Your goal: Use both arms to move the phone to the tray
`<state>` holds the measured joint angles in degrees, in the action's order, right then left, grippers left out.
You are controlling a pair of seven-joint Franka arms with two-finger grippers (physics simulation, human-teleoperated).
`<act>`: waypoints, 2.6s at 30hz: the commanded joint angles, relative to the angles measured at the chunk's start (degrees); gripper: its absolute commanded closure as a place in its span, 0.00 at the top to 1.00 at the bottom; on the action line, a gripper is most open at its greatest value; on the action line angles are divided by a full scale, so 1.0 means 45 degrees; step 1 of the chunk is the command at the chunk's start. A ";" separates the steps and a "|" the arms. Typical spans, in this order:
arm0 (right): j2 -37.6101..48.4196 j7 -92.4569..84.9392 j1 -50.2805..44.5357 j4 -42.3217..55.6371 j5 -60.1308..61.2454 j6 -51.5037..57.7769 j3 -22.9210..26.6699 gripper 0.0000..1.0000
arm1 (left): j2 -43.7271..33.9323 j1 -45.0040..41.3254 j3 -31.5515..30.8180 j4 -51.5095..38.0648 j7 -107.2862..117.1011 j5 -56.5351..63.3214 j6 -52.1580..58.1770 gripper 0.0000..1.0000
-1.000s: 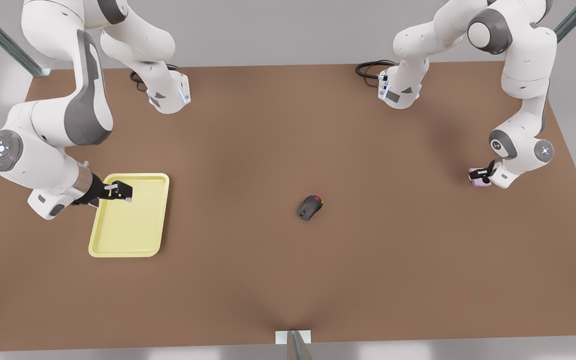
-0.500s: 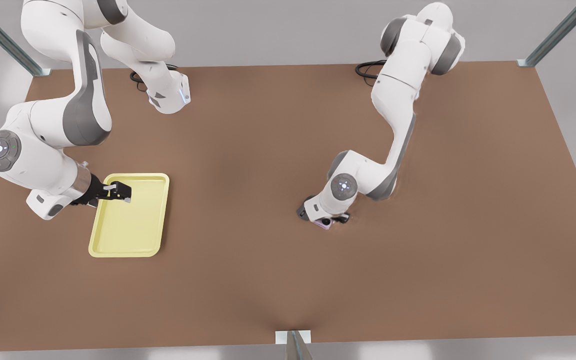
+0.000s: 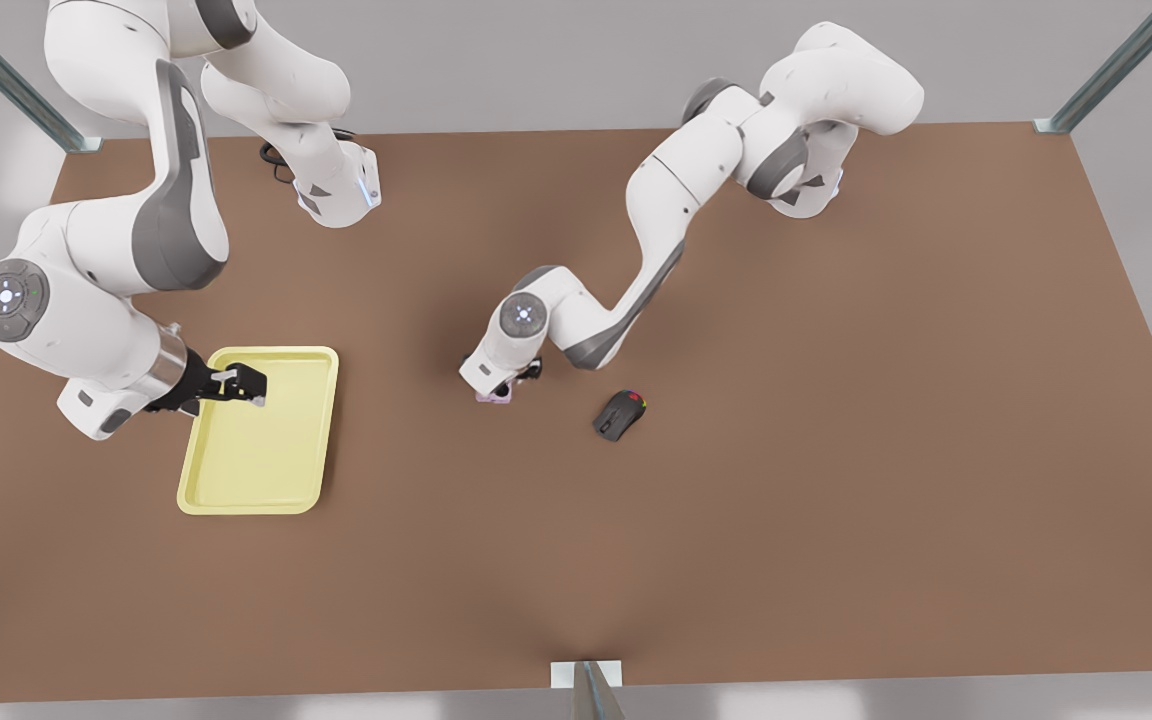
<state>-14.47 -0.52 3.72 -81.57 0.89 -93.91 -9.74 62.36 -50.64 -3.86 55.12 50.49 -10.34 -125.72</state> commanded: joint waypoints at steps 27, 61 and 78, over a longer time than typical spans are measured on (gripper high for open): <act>-0.3971 0.9236 -0.5866 -0.4393 -0.0158 -0.8252 0.0094 1.00 | -1.0400 0.9301 0.0681 0.5543 -1.1024 0.1203 1.1316 1.00; -0.5124 0.1775 -0.5827 -0.5056 -0.1037 -0.8662 -0.0433 1.00 | -0.9912 0.9301 0.0662 0.5465 -1.1083 0.1164 1.1081 1.00; -0.5046 0.4099 -0.5847 -0.5369 -0.1037 -0.7705 -0.1019 1.00 | -0.9892 0.9398 0.0740 0.4820 -1.1102 0.1262 1.0808 1.00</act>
<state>-37.27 13.89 -22.57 -105.72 -3.86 -128.31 -14.20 18.04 -8.54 -0.37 76.85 1.58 -4.68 -77.02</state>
